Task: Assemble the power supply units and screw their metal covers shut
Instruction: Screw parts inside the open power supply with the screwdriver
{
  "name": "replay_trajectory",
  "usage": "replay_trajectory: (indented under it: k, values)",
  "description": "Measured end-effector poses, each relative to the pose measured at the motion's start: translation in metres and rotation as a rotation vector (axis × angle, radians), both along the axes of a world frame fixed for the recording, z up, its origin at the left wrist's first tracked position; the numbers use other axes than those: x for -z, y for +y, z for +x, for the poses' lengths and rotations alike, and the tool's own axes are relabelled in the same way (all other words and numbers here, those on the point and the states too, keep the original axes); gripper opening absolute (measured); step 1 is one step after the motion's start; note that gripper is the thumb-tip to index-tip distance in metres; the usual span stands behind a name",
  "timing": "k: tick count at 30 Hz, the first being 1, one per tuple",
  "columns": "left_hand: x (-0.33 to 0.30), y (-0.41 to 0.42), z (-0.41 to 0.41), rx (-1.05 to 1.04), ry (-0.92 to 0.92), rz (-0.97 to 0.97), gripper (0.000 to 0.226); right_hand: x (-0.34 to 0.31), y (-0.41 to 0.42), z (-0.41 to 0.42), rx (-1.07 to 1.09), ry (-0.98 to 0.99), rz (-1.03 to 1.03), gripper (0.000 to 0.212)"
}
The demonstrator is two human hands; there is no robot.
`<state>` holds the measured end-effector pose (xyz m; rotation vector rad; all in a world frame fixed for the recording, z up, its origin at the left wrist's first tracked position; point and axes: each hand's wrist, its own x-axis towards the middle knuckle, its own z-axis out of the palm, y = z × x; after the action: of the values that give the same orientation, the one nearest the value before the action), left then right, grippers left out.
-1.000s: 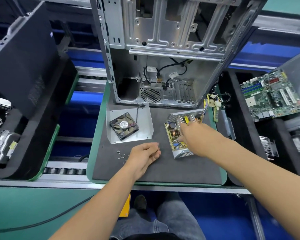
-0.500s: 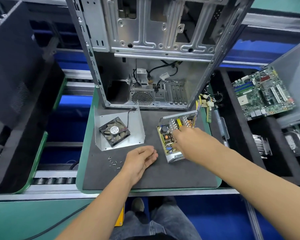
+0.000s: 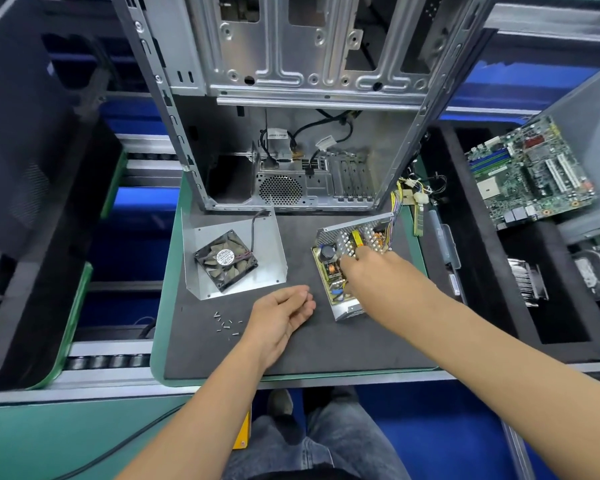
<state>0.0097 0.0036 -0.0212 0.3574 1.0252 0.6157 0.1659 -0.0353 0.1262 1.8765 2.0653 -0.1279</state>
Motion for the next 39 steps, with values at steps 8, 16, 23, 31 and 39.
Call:
replay_trajectory:
  k: [8,16,23,31,39]
  values:
    - [-0.006,-0.003,0.000,-0.027,-0.057,-0.040,0.010,0.040,-0.017,0.009,0.562,0.814,0.331,0.018]
    - [-0.013,-0.006,-0.006,0.002,-0.171,-0.039,0.012,0.059,-0.022,0.016,1.245,1.405,0.589,0.047]
    - [-0.022,-0.006,0.003,-0.014,-0.201,-0.002,0.015,0.065,-0.022,0.019,1.190,1.434,0.562,0.050]
    - [-0.021,-0.007,0.005,-0.080,-0.156,0.006,0.013,0.066,-0.024,0.017,1.127,1.473,0.553,0.040]
    - [-0.023,-0.005,0.015,-0.074,-0.162,0.035,0.012,0.052,-0.015,0.011,1.100,1.686,0.480,0.014]
